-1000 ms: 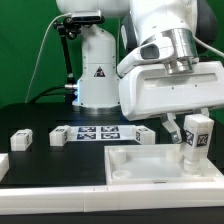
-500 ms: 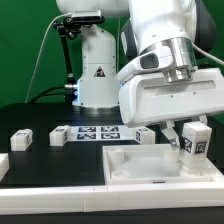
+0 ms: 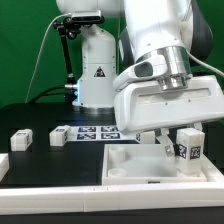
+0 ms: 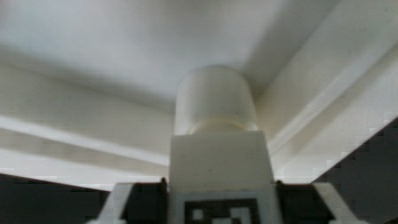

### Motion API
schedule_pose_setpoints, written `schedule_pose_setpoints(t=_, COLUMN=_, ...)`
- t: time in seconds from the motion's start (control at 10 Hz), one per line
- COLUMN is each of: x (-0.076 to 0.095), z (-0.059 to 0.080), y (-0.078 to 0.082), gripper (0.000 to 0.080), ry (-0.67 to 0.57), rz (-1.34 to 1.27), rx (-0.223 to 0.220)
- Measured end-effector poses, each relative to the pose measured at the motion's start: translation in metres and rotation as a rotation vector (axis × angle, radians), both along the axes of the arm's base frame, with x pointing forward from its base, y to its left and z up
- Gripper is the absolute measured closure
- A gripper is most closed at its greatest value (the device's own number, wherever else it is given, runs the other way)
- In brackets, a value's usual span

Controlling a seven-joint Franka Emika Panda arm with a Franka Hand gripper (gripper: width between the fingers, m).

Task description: Assemble one leg

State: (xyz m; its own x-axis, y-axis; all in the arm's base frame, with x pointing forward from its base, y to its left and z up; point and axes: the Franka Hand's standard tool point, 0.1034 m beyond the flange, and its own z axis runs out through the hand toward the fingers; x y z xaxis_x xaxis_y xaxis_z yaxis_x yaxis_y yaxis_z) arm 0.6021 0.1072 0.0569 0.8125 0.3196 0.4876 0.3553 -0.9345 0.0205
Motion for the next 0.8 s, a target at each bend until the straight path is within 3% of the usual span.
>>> schedule_pose_setpoints(t=0.3, x=0.0001, z=-0.0001, y=-0.0001, gripper=0.0490, ry=0.001, rz=0.000, rx=0.000)
schedule_pose_setpoints(t=0.4, x=0.0001, z=-0.0001, y=-0.0001, gripper=0.0300, ry=0.001, rz=0.000, rx=0.000)
schedule_pose_setpoints(t=0.5, x=0.0001, z=-0.0001, y=-0.0001, gripper=0.0198, ry=0.001, rz=0.000, rx=0.000)
schedule_pose_setpoints(t=0.8, x=0.0001, z=-0.0001, y=-0.0002, gripper=0.0152, ry=0.001, rz=0.000, rx=0.000)
